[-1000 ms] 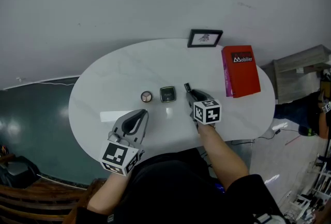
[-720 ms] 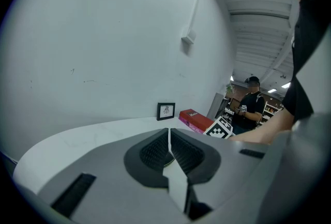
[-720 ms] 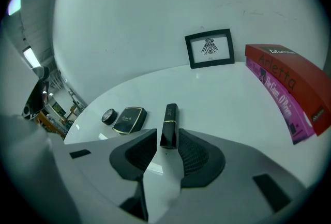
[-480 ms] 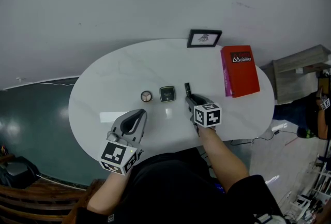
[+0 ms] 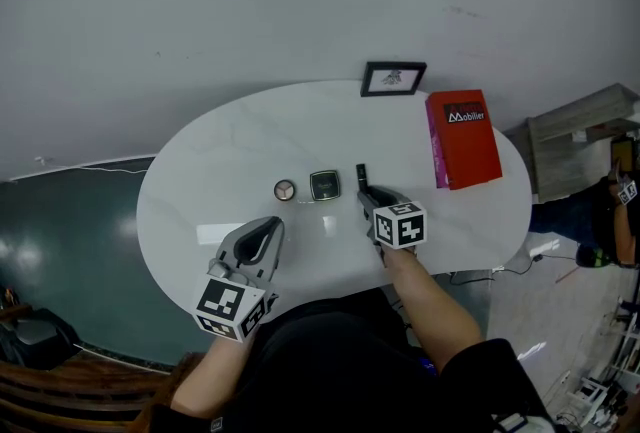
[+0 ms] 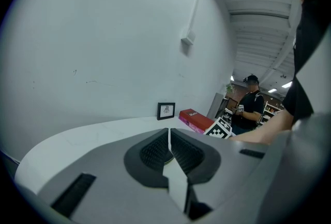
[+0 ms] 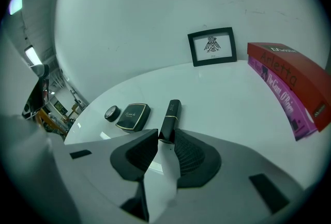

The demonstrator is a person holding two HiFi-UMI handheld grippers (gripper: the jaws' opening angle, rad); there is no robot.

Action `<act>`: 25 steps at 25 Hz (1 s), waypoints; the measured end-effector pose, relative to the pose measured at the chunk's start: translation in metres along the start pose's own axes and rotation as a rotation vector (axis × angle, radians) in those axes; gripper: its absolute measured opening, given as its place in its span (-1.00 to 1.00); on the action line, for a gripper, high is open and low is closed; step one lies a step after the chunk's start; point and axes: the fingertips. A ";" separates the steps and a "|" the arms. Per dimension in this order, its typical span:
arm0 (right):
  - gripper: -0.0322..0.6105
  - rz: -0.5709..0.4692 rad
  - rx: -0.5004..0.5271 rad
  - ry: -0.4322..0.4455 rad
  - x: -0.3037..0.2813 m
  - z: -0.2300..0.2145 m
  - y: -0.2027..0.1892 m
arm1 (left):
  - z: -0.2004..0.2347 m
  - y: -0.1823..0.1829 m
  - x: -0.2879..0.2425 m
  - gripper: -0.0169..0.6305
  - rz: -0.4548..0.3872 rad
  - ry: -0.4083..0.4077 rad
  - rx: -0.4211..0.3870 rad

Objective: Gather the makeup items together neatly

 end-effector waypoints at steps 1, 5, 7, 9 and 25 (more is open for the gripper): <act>-0.55 -0.002 -0.002 -0.001 0.001 -0.001 0.000 | 0.001 0.000 0.001 -0.87 0.000 0.002 0.002; -0.56 -0.011 -0.011 -0.015 0.004 -0.006 0.002 | 0.002 0.000 0.001 -0.87 0.001 0.002 0.007; -0.56 -0.011 -0.016 -0.017 0.004 -0.007 0.001 | 0.002 -0.001 0.001 -0.88 0.002 -0.001 0.008; -0.56 -0.004 -0.023 -0.007 0.004 -0.005 -0.001 | 0.002 -0.001 0.001 -0.88 0.004 -0.004 0.007; -0.40 -0.187 -0.026 -0.026 0.066 0.007 0.063 | 0.017 0.024 0.038 -0.88 -0.140 0.011 0.017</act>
Point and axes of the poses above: the fingertips, and each gripper's own axes: x backward along the fingers, z to its left, y out of its top, and after that the axes turned 4 degrees about x, right-handed
